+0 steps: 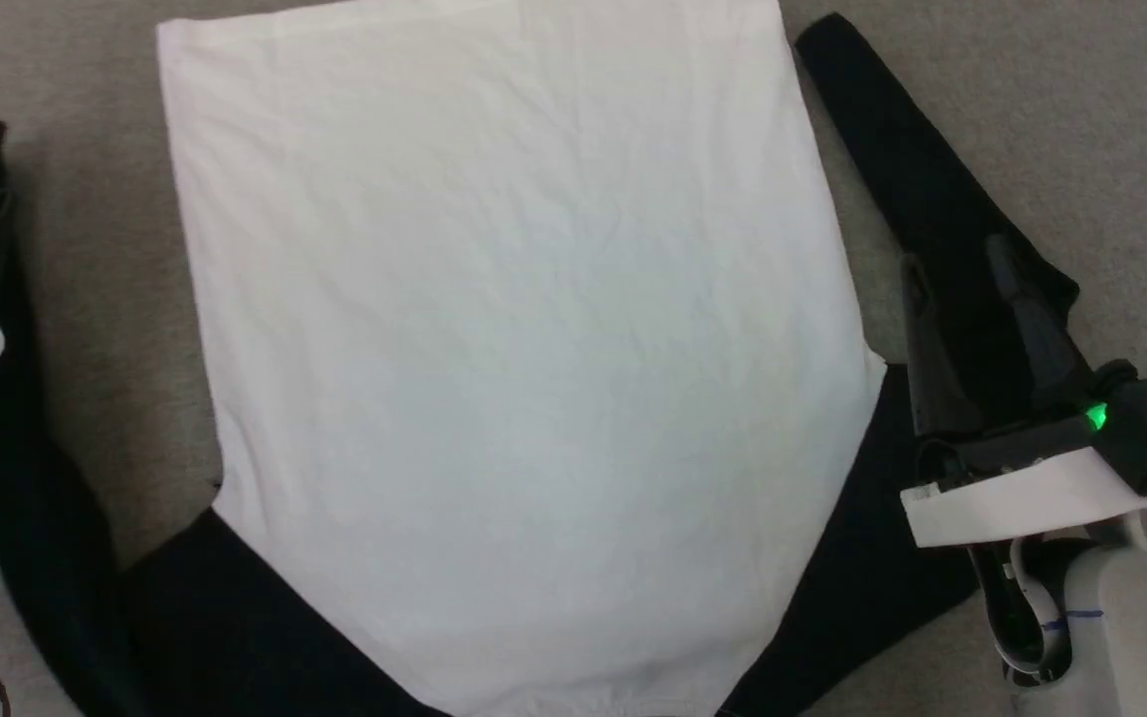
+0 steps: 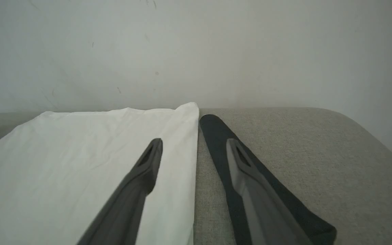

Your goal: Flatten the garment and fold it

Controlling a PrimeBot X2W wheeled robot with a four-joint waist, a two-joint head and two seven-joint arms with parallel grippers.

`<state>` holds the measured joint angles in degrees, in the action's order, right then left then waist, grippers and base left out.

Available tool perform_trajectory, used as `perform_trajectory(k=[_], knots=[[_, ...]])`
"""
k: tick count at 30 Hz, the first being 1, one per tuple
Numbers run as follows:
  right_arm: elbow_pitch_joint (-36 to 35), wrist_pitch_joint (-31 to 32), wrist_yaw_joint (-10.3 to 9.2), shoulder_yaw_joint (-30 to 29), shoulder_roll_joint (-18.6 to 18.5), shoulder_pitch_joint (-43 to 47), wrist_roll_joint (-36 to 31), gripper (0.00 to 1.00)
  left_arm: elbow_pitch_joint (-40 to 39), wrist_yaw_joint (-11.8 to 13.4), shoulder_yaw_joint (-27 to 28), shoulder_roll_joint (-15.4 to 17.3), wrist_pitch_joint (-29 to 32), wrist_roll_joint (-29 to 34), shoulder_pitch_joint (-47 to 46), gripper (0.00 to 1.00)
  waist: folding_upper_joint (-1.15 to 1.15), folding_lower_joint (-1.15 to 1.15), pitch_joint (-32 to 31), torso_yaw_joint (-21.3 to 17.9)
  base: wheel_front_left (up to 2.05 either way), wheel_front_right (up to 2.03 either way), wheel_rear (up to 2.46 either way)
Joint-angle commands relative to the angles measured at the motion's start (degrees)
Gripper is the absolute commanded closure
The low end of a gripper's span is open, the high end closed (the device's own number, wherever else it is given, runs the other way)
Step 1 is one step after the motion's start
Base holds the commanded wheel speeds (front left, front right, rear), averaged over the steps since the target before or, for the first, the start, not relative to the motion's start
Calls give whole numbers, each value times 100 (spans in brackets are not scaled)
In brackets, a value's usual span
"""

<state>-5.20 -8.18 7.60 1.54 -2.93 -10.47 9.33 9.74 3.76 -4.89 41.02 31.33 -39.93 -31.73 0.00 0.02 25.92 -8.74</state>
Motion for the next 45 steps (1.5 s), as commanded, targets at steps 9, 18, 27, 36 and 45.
perform_trajectory(k=[9, 18, 27, 36, 45], knots=[[108, -164, -11, 152, 5, -215, 162, 0, 183, 573, -3, 215, 814, -16, -182, 0, 0, -2, 392, -375, 0, 0, 0], [329, -179, -11, 193, 5, -156, 244, 0, -22, 739, 154, 101, 52, 153, 105, 100, 0, -2, -58, -254, 0, 0, 0], [404, -37, -11, -7, 5, 249, 230, 0, -491, 860, 686, -265, -1265, 66, 1010, 100, 0, -2, -1038, 92, 0, 0, 0], [199, 210, -11, -132, 5, 675, 222, 0, -2136, 892, 1043, -400, -1515, -166, 2086, 100, 0, -2, -1629, 444, 0, 0, 0], [-13, 419, -11, -155, 5, 877, 197, 0, -4083, 890, 613, -666, -1295, -310, 2588, 100, 0, -2, -1861, 572, 0, 0, 0]])
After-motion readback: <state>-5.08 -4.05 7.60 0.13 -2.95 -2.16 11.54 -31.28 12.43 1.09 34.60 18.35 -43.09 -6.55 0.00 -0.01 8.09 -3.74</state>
